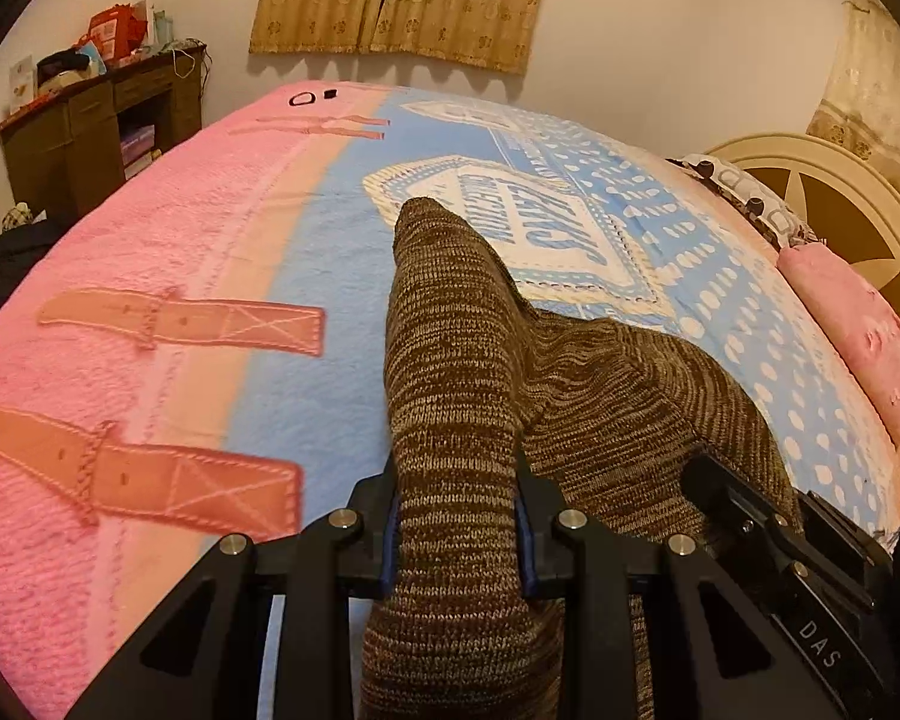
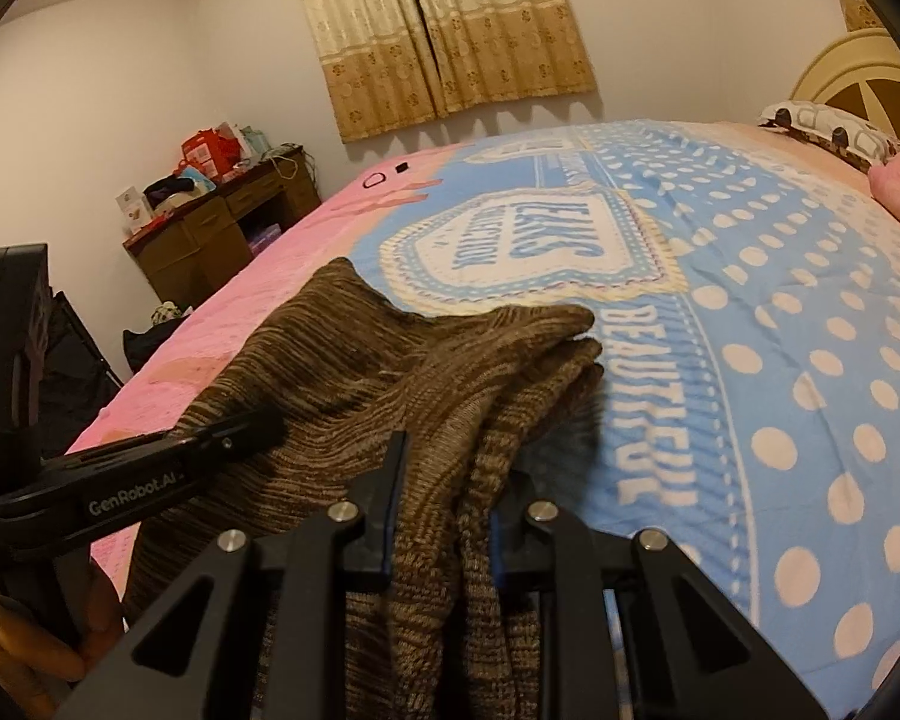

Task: Fold small clothes

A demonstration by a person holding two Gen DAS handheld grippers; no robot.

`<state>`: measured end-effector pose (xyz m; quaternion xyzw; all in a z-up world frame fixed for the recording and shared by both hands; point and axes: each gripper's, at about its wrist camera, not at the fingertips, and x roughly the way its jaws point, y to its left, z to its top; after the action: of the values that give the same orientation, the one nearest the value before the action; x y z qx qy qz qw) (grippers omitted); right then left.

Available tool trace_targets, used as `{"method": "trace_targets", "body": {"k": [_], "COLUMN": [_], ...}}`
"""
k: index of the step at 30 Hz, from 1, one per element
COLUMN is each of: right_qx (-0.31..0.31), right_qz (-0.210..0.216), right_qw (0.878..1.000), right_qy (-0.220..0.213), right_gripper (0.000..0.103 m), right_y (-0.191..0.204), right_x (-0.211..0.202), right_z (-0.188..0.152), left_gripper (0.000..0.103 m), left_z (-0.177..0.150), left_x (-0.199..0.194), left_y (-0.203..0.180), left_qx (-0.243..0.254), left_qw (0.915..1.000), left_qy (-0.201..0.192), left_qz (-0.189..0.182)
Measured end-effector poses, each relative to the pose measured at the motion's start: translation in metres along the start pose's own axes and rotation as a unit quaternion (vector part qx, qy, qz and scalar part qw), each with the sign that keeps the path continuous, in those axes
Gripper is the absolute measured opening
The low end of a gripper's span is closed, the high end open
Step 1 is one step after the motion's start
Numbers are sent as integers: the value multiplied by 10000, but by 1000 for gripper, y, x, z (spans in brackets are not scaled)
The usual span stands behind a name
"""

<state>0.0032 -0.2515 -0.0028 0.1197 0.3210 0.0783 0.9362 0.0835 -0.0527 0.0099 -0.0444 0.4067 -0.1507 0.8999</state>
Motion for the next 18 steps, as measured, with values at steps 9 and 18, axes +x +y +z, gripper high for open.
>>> {"method": "trace_targets", "body": {"k": [9,18], "right_qx": [-481,-675], "right_qz": [179,449], "right_qw": [9986,9967], "right_qy": [-151,-87], "right_gripper": [24,24], "right_y": [50,84], "right_x": [-5,11], "right_z": [6,5], "left_gripper": [30,30], "left_z": [-5,-11], "left_x": [-29,-45], "left_y": [37,70], "left_qx": [-163,-389], "left_qw": [9992,9974], "left_qy": [-195,-249], "left_qz": [312,544]}}
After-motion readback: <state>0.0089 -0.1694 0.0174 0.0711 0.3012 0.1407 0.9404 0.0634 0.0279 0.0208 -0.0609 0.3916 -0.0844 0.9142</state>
